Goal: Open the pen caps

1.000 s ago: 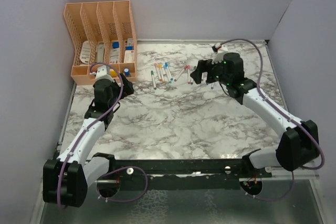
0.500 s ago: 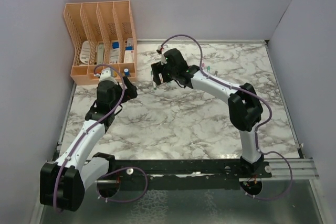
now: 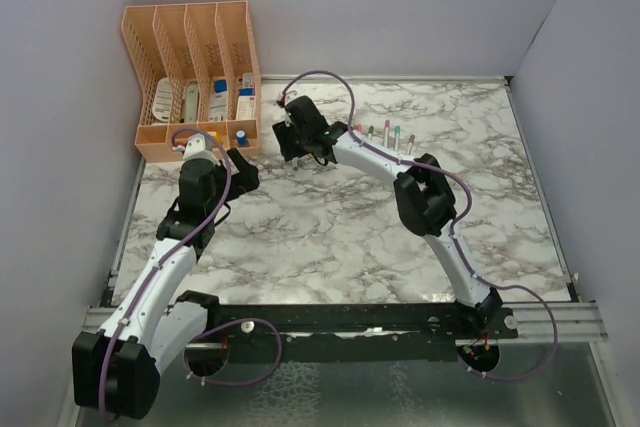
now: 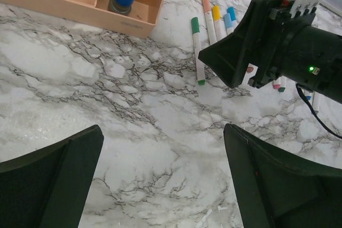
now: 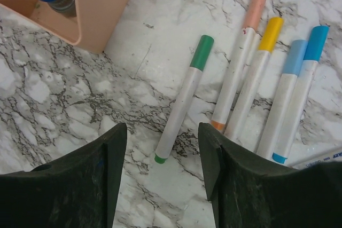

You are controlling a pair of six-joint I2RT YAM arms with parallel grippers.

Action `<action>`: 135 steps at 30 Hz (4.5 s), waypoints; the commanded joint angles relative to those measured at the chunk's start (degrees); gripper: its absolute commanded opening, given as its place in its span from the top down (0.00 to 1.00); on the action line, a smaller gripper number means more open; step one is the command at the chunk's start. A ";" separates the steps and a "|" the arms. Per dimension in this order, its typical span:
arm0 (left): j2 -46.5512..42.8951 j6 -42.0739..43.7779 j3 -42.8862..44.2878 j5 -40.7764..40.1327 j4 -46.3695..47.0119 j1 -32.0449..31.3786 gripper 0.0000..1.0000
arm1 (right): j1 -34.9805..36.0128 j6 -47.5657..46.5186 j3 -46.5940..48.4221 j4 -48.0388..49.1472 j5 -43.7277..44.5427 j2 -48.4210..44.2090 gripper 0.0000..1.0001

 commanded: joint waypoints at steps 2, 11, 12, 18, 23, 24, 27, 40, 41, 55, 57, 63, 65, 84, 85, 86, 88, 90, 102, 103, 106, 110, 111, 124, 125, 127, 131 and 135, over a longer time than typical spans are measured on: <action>-1.89 -0.32 -1.04 -1.47 -0.82 -0.26 0.01 | 0.93 0.13 4.41 -2.17 2.06 4.55 0.44; -2.90 0.35 -1.91 -2.74 -0.83 -0.22 0.01 | 1.30 0.16 6.42 -2.37 2.67 8.20 0.45; -2.79 0.48 -1.89 -2.83 -0.81 -0.23 0.01 | 1.32 0.14 6.54 -2.37 2.80 8.54 0.45; -2.03 1.15 -1.56 -3.24 -0.88 -0.24 0.01 | 1.53 -0.19 7.70 -2.96 2.82 10.55 0.50; -1.86 1.65 -1.16 -4.12 -1.41 -0.19 0.01 | 1.99 -0.42 8.39 -4.51 3.02 12.43 0.61; -1.99 1.82 -1.11 -4.35 -1.50 -0.18 0.01 | 2.14 -0.32 8.22 -4.72 3.09 12.56 0.64; -2.21 2.22 -0.93 -4.84 -1.79 -0.13 0.01 | 2.35 0.22 6.47 -4.98 3.06 12.41 0.73; -0.92 -0.41 -2.11 -0.63 1.62 -0.18 0.04 | 2.36 4.19 -24.03 13.27 0.66 -8.78 0.99; -0.71 -1.19 -2.53 1.19 3.02 -0.18 0.05 | 2.34 4.25 -28.78 18.02 -0.08 -12.53 0.99; 15.27 -14.19 0.38 13.71 21.71 -6.11 0.09 | 2.37 3.15 -61.56 30.13 -4.44 -46.31 0.99; 18.51 -15.67 1.83 14.37 24.64 -8.05 0.09 | 2.31 3.14 -63.19 30.31 -4.70 -48.62 0.99; 24.86 -20.09 5.33 14.92 31.38 -11.64 0.12 | 2.36 3.31 -64.87 29.60 -5.18 -52.41 0.99; 25.58 -20.72 6.20 14.72 32.42 -12.37 0.13 | 2.30 3.27 -64.37 28.89 -5.35 -52.46 0.99; 29.46 -22.11 7.82 15.52 35.50 -15.51 0.23 | 2.34 3.57 -65.95 33.04 -8.06 -55.36 0.99; 29.46 -22.25 7.82 15.52 35.65 -15.55 0.24 | 2.35 3.31 -65.93 33.27 -8.25 -55.39 0.99; 29.41 -22.20 7.91 15.60 35.75 -15.55 0.25 | 2.36 3.09 -65.79 33.38 -8.43 -55.27 0.99; 29.34 -22.29 7.99 15.85 35.87 -15.56 0.27 | 2.33 2.91 -65.70 33.53 -8.49 -55.18 0.98; 29.36 -22.17 8.14 16.11 35.97 -15.56 0.29 | 2.36 2.62 -65.49 33.59 -8.72 -54.88 0.99; 28.17 -22.22 7.60 16.81 36.32 -15.65 0.44 | 2.36 2.09 -64.46 33.23 -9.34 -53.94 0.99; 28.07 -22.26 7.49 16.79 36.40 -15.65 0.46 | 2.37 2.15 -64.47 33.28 -9.36 -53.91 0.99; 27.79 -22.34 7.20 17.07 36.59 -15.66 0.50 | 2.35 2.16 -64.62 33.44 -9.57 -53.77 0.99; 27.52 -22.43 6.64 17.02 36.80 -15.65 0.56 | 2.31 2.05 -64.50 33.44 -10.00 -53.22 0.98; 27.48 -22.46 6.55 17.09 36.89 -15.65 0.58 | 2.37 2.00 -64.53 33.39 -10.06 -53.09 0.99; 27.53 -22.53 6.52 18.12 37.29 -15.65 1.00 | 2.31 2.11 -64.05 32.75 -9.76 -52.78 0.99; 27.44 -22.53 6.42 18.15 37.29 -15.65 1.00 | 2.35 2.15 -63.86 32.46 -9.66 -52.86 0.98; 27.20 -22.44 6.25 18.16 37.28 -15.65 1.00 | 2.36 2.35 -63.31 31.70 -9.61 -52.81 0.74; 27.00 -22.53 6.10 18.66 37.29 -15.65 1.00 | 2.37 2.34 -62.69 31.12 -9.69 -52.63 0.23; 26.58 -22.62 6.06 19.21 37.29 -15.80 1.00 | 2.33 2.16 -61.51 30.35 -9.76 -51.49 0.19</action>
